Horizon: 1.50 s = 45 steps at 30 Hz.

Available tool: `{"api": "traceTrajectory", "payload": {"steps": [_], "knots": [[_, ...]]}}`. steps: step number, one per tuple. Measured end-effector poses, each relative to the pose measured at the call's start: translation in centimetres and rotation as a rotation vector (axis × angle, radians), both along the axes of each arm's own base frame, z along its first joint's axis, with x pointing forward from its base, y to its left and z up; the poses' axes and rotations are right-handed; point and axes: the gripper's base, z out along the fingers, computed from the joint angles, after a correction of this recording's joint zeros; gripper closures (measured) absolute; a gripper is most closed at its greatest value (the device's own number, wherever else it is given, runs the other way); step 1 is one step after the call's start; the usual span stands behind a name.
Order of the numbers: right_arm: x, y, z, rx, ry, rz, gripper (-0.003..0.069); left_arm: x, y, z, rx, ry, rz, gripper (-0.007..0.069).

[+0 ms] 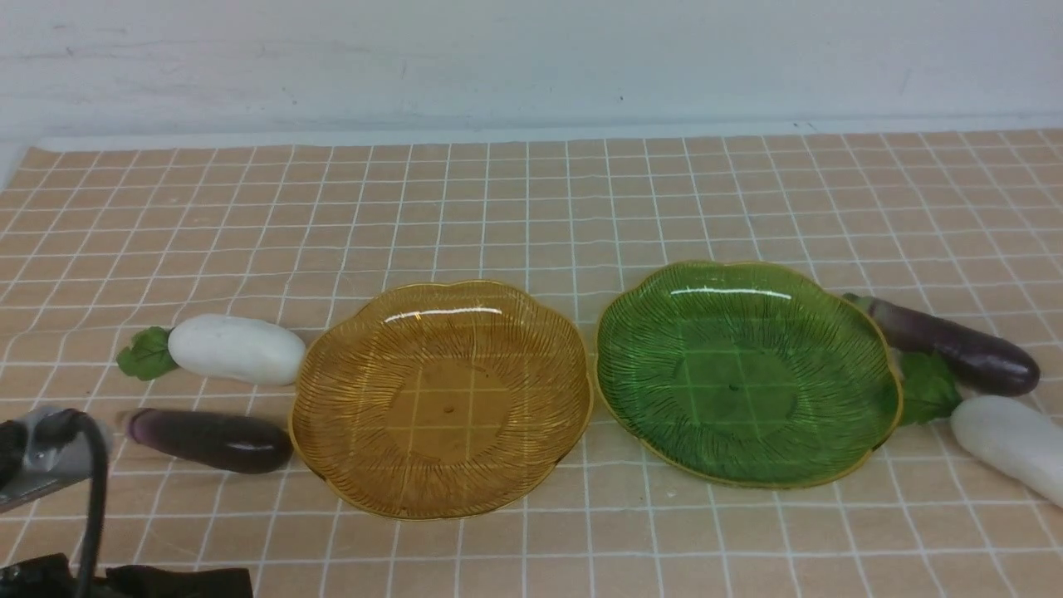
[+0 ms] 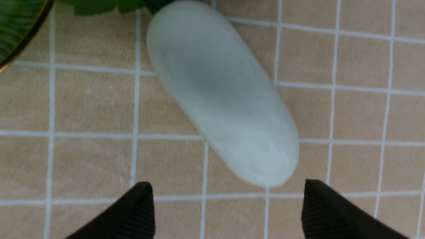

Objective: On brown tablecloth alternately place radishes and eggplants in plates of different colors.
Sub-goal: 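Place the white radish on the plate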

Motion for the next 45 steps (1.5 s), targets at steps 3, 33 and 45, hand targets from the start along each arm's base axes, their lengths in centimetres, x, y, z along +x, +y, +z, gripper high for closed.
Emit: {"api": "traceTrajectory", "payload": {"steps": [3, 33, 45], "knots": [[1.9, 0.0, -2.3, -0.043, 0.004, 0.066, 0.0085, 0.0, 0.0, 0.0, 0.004, -0.003, -0.004, 0.0241], [7.9, 6.2, 2.2, 0.449, -0.079, 0.055, 0.0223, 0.1, 0.0, 0.0, 0.009, -0.009, 0.0, 0.0225], [10.2, 8.9, -4.0, 0.417, 0.007, 0.162, 0.0071, 1.0, 1.2, 2.7, 0.124, 0.052, 0.083, 0.0225]]}}
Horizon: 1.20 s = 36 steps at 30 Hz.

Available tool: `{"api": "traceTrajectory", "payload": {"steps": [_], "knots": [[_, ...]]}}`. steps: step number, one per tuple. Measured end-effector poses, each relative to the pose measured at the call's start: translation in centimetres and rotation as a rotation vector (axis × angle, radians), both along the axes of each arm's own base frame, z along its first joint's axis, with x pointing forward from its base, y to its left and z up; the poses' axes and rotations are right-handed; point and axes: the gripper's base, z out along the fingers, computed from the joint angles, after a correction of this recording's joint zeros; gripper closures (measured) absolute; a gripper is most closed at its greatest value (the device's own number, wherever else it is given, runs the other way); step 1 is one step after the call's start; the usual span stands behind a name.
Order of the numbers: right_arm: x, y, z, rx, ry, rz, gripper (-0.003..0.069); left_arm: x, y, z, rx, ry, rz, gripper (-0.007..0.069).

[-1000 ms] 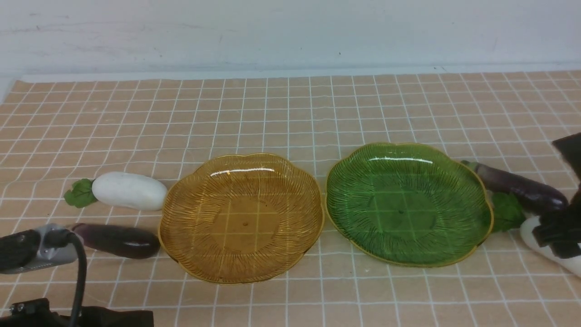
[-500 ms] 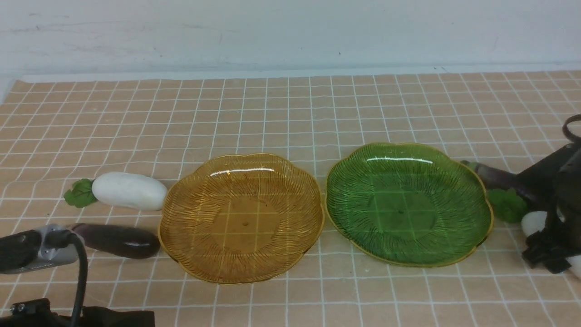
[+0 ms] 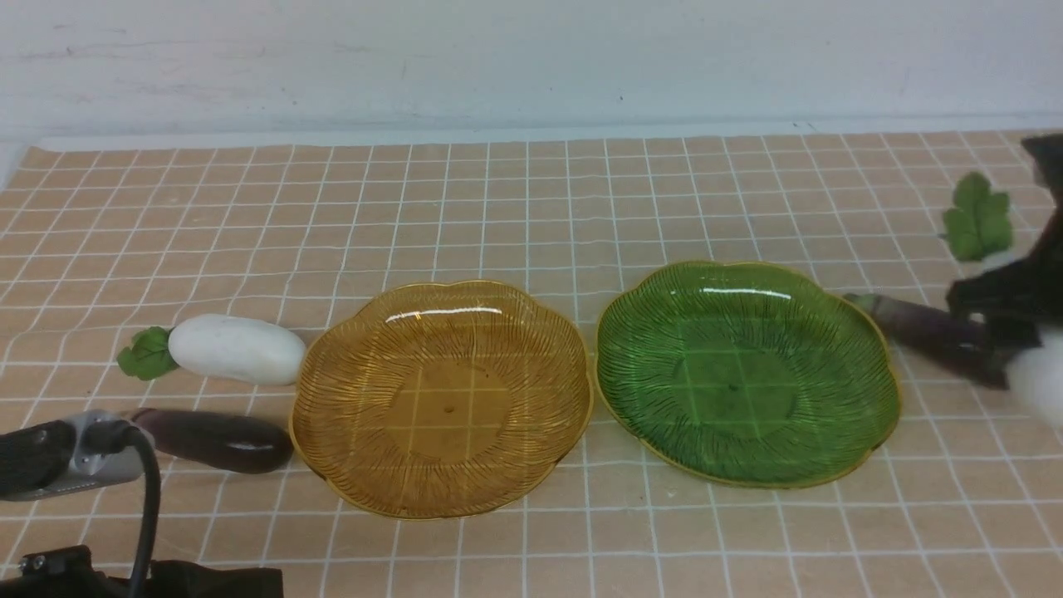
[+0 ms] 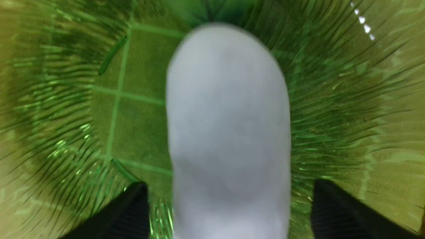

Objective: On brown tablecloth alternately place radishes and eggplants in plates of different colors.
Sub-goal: 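Place the white radish on the plate, then pick up the eggplant and place it on the yellow plate with the right gripper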

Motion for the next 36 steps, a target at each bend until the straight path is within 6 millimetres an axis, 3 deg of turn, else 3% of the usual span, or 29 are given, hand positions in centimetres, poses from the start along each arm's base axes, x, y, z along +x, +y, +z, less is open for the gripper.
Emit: {"api": "traceTrajectory", "payload": {"steps": [2, 5, 9, 10, 12, 15, 18, 21, 26, 30, 33, 36], "knots": [[0.3, 0.0, 0.8, -0.013, 0.005, 0.016, 0.0008, 0.5, 0.3, 0.4, 0.043, 0.086, 0.001, 0.0225], [1.1, -0.3, 2.8, -0.08, -0.008, 0.059, 0.0008, 1.1, 0.5, 0.4, 0.082, 0.162, -0.001, 0.0225], [2.0, -2.0, 4.8, -0.246, -0.038, 0.087, 0.0221, 1.4, 0.6, 0.1, 0.087, 0.189, 0.001, 0.0225], [2.1, -2.8, 4.9, -0.274, -0.041, 0.081, 0.0301, 1.4, 0.6, 0.1, 0.086, 0.189, 0.003, 0.0225], [2.6, -5.5, 4.9, -0.319, -0.037, 0.032, 0.054, 1.4, 0.6, 0.1, 0.086, 0.19, 0.002, 0.0225], [2.9, -7.6, 4.6, -0.331, -0.027, -0.019, 0.0632, 1.4, 0.6, 0.1, 0.088, 0.19, -0.001, 0.0225], [3.2, -9.1, 4.1, -0.338, -0.017, -0.052, 0.0655, 1.4, 0.6, 0.1, 0.092, 0.188, -0.007, 0.0225], [3.5, -10.1, 3.5, -0.344, -0.009, -0.073, 0.0648, 1.4, 0.6, 0.1, 0.097, 0.185, -0.014, 0.0225], [4.0, -10.9, 2.1, -0.366, 0.017, -0.067, 0.0557, 1.4, 0.6, 0.1, 0.1, 0.184, -0.019, 0.0225], [4.3, -11.1, 0.8, -0.39, 0.044, -0.039, 0.0431, 1.4, 0.6, 0.1, 0.1, 0.184, -0.019, 0.0225], [4.6, -11.1, -0.1, -0.397, 0.053, -0.019, 0.0258, 1.4, 0.6, 0.1, 0.1, 0.185, -0.019, 0.0225], [4.7, -11.1, -0.7, -0.399, 0.061, -0.003, 0.0145, 1.4, 0.6, 0.1, 0.1, 0.185, -0.019, 0.0225]]}}
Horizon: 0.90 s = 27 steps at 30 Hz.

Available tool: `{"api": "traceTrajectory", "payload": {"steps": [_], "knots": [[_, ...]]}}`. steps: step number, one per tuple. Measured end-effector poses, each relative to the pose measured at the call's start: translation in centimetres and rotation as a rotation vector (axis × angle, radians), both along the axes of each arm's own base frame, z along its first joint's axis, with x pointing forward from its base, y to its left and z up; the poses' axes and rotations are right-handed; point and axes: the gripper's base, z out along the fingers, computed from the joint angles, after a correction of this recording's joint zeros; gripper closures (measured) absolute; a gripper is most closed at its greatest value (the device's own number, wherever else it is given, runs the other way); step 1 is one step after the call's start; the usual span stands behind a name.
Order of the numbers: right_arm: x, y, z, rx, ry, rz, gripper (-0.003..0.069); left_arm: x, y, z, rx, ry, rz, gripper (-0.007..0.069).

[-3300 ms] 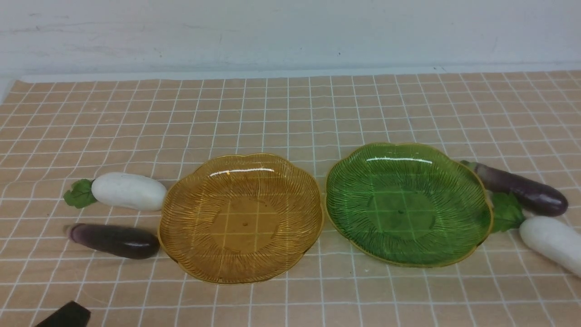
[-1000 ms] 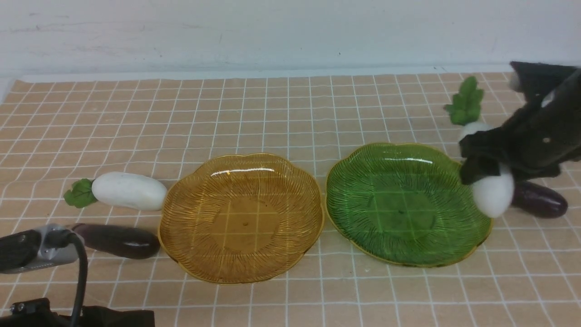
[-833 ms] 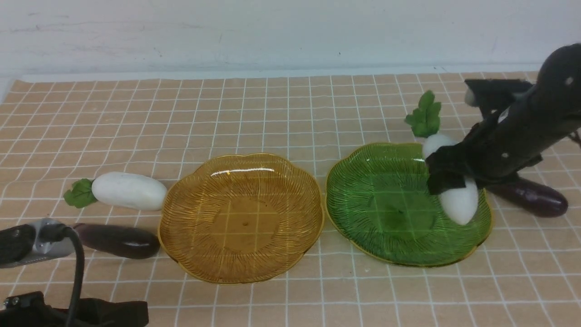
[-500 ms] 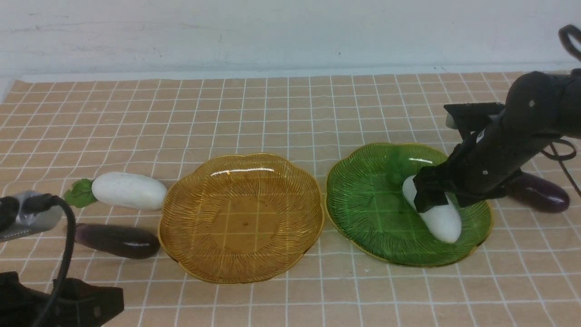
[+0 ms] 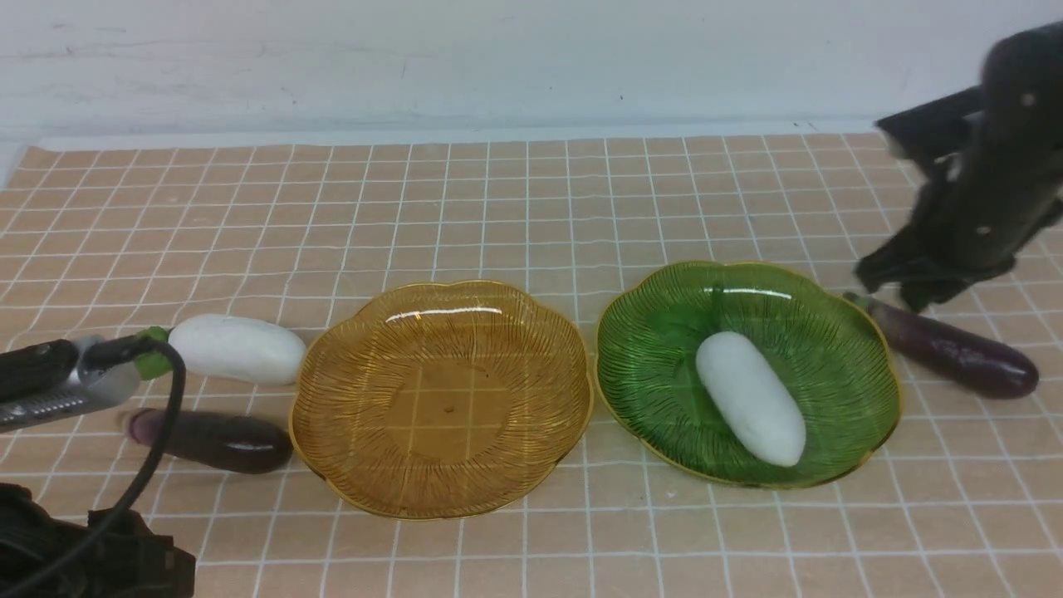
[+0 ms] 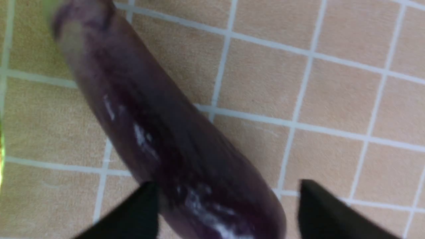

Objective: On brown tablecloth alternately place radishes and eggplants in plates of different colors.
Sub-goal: 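Pick up the eggplant and place it on the yellow plate with the right gripper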

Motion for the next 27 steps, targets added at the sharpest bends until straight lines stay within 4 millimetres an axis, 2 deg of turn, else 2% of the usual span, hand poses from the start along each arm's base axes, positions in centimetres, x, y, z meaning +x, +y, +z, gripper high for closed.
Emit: {"api": "traceTrajectory", "payload": {"steps": [4, 9, 12, 16, 17, 18, 22, 25, 27], "knots": [[0.3, 0.0, -1.3, -0.001, 0.022, 0.025, 0.0036, 0.0, 0.0, 0.0, 0.0, 0.0, 0.0, 0.0225], [0.5, 0.1, -2.9, -0.004, 0.056, 0.045, 0.0028, 0.0, 0.0, 0.0, 0.001, -0.001, -0.002, 0.0225], [0.6, 0.1, -3.5, -0.002, 0.07, 0.047, 0.0066, 0.0, 0.0, 0.0, 0.004, -0.002, -0.007, 0.0225], [0.8, 0.0, -3.3, -0.008, 0.072, 0.05, 0.0235, 0.0, 0.0, 0.0, 0.005, -0.002, -0.007, 0.0225], [0.9, 0.0, -2.9, -0.01, 0.073, 0.046, 0.0291, 0.0, 0.0, 0.0, 0.005, -0.002, -0.007, 0.0225], [1.0, 0.0, -2.7, -0.011, 0.07, 0.04, 0.0312, 0.0, 0.0, 0.0, 0.005, -0.002, -0.007, 0.0225], [1.6, -0.1, -0.7, -0.016, 0.079, 0.008, 0.0297, 0.0, 0.0, 0.0, 0.007, -0.002, -0.008, 0.0225], [2.1, 0.0, 1.9, 0.009, 0.056, -0.029, 0.0297, 0.0, 0.0, 0.0, 0.007, -0.002, -0.008, 0.0225], [2.7, 0.5, 4.7, 0.075, -0.019, -0.066, 0.0297, 0.0, 0.0, 0.0, 0.007, -0.002, -0.008, 0.0225]]}}
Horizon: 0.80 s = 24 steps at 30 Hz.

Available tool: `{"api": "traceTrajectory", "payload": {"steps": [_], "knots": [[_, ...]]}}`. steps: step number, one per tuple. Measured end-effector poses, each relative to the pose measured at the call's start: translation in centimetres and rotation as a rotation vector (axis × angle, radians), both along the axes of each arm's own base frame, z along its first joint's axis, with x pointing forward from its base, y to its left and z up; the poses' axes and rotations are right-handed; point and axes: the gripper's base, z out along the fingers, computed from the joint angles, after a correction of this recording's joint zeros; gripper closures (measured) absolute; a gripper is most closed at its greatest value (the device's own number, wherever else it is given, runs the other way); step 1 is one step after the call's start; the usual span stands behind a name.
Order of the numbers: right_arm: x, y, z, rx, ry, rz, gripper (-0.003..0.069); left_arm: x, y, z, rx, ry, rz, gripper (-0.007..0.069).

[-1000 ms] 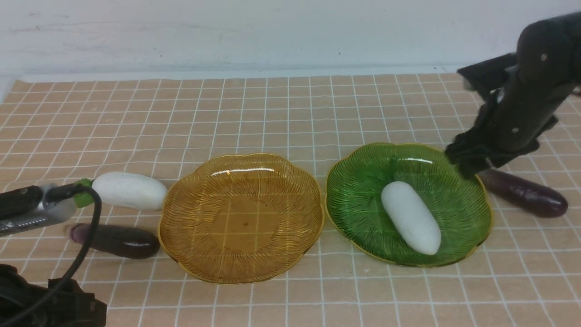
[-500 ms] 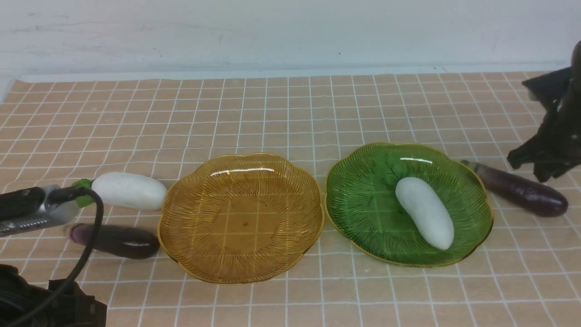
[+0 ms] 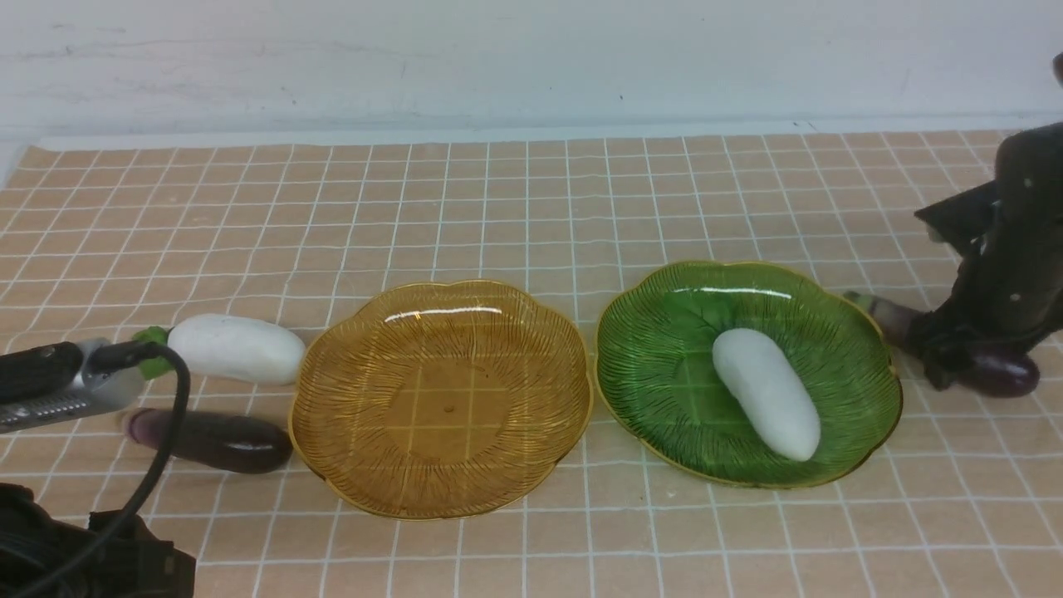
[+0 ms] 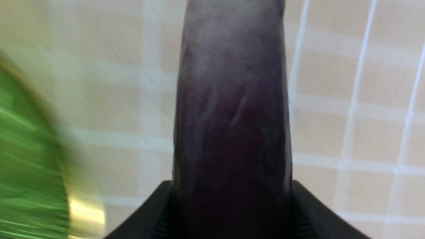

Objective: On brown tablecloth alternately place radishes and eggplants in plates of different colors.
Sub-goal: 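Pick up the eggplant and place it on the yellow plate with the right gripper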

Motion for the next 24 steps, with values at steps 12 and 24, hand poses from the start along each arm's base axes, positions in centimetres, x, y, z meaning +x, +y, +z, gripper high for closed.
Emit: {"api": "traceTrajectory", "payload": {"steps": [12, 24], "knots": [[-2.1, 17.2, 3.1, 0.579, 0.003, 0.262, 0.0297, 0.3, 0.1, 0.1, 0.002, -0.03, 0.01, 0.0225], [-5.9, 29.2, -2.5, 0.546, 0.063, 0.493, 0.0246, 0.6, 0.4, 0.3, -0.008, -0.051, 0.1, 0.0225]]}}
